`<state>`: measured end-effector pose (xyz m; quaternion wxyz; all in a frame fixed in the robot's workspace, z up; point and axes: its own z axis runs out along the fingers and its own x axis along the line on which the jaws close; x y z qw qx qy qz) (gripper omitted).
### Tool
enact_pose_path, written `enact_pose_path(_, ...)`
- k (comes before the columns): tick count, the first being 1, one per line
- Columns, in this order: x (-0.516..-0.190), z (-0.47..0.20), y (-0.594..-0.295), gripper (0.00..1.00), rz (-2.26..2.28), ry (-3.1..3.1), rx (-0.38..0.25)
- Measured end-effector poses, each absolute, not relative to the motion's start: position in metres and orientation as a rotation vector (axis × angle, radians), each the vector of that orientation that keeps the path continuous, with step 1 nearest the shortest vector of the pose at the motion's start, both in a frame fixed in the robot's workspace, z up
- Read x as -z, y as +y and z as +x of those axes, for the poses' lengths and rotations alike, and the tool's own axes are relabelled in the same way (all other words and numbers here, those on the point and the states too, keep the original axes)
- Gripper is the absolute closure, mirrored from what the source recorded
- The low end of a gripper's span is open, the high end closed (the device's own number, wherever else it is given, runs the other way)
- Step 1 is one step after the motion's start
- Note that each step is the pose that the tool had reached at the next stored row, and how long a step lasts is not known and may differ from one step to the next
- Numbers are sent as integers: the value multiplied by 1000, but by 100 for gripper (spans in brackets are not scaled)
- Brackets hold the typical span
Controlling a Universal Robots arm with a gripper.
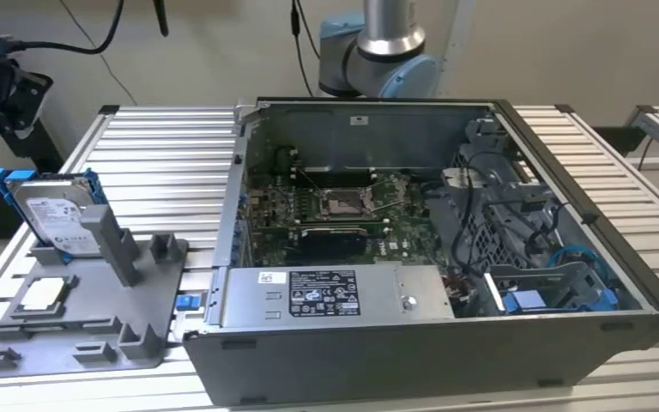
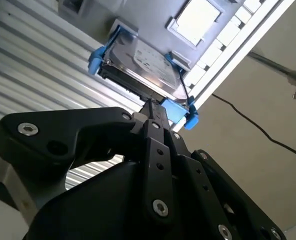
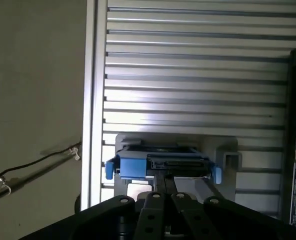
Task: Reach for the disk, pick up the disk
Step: 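Reach for the disk, then pick up the disk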
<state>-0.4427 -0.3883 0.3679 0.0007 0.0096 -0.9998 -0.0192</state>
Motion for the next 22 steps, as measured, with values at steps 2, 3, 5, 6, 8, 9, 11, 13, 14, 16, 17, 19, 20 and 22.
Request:
enact_pose_path(2,-368,-451,-388,100,30,-3139,60)
enact_pose_path(3,-368,-454,-388,100,30,-3139,60)
enact_pose_path(5,-368,-459,-388,100,30,-3139,60)
enact_pose_path(6,-368,-460,-388,100,29,-3139,60)
enact_pose_path(8,-368,-460,-388,100,30,-3139,60)
enact_pose_path(9,-368,-460,-388,100,30,-3139,60)
enact_pose_path(11,-368,-460,-388,100,31,-3139,60)
enact_pose_path(13,-368,-460,-388,100,54,-3138,60)
enact_pose_path(14,-368,-460,-388,100,76,-3137,60)
enact_pose_path(16,-368,-460,-388,100,128,-3135,60)
enact_pose_path(17,-368,-460,-388,100,157,-3134,60)
enact_pose_path(19,-368,-460,-388,100,214,-3129,60)
enact_pose_path(20,-368,-460,-388,100,243,-3127,60)
enact_pose_path(22,-368,-460,-388,100,300,-3121,59)
